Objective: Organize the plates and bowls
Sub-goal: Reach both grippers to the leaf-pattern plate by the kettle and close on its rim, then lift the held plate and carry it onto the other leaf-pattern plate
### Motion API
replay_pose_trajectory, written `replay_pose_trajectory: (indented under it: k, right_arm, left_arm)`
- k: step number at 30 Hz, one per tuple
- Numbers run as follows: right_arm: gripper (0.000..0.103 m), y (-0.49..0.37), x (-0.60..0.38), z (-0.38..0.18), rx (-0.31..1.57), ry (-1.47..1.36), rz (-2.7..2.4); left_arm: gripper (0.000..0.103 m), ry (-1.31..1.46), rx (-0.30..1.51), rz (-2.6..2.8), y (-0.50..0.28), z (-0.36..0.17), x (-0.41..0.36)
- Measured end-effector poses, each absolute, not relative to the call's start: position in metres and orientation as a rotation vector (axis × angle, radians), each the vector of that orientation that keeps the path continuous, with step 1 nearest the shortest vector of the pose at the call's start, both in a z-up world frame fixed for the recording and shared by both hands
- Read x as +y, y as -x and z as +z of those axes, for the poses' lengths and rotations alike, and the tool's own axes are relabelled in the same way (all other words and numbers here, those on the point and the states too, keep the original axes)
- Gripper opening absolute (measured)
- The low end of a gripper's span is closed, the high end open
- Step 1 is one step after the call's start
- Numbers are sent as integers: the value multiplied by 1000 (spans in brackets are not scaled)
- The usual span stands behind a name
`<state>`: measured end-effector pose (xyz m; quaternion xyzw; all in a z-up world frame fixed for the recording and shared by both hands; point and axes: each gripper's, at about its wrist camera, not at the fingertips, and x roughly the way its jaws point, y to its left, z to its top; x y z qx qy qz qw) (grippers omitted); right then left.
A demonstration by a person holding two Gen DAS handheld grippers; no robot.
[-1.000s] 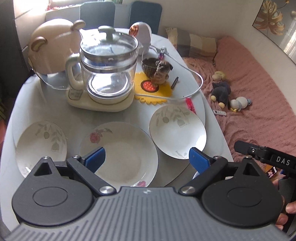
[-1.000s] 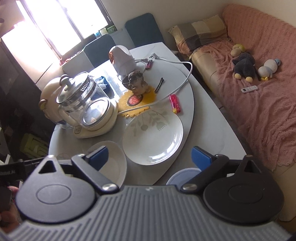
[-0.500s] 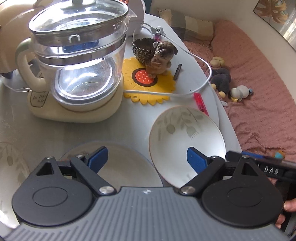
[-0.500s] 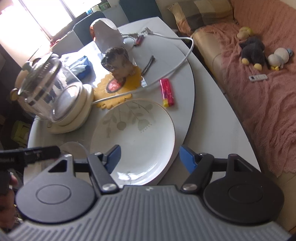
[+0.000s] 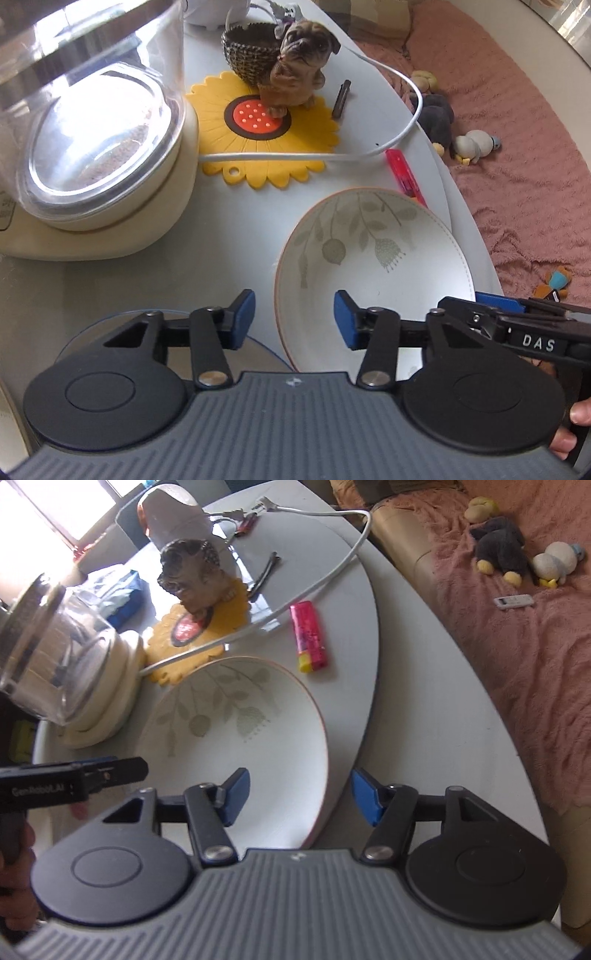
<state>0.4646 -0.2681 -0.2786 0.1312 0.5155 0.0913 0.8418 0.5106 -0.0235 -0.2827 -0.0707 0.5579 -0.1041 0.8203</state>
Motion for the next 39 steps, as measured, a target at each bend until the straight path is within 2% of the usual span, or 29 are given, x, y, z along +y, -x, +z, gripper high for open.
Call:
replay_pose_trajectory:
  k: [4,7,12,16,26,39]
  right_arm:
    - [43,-467,-267,-279,1088,-271,215]
    - [36,-472,-271,-283,1111,-311,210]
    - [20,-476,-278,-289,1117,-337,206]
    - [11,-478,-288,-293,1125,-402,217]
    - [12,-472,-291,-286,1140,-411,228]
    - [12,-467,-275,-243,1098,-338,316]
  left_arm:
    - [37,140,1183,-219,-519,-290,-24]
    - [27,176,1182,-212,-524,-295,-21]
    - [18,179,1185,-198,-527,-303,-24]
    - [18,175,1158,-187,-527,-305,-25]
    - [15,185,1152,-202,-524,-291,-25]
    - [15,269,1095,-160,-494,-247,1]
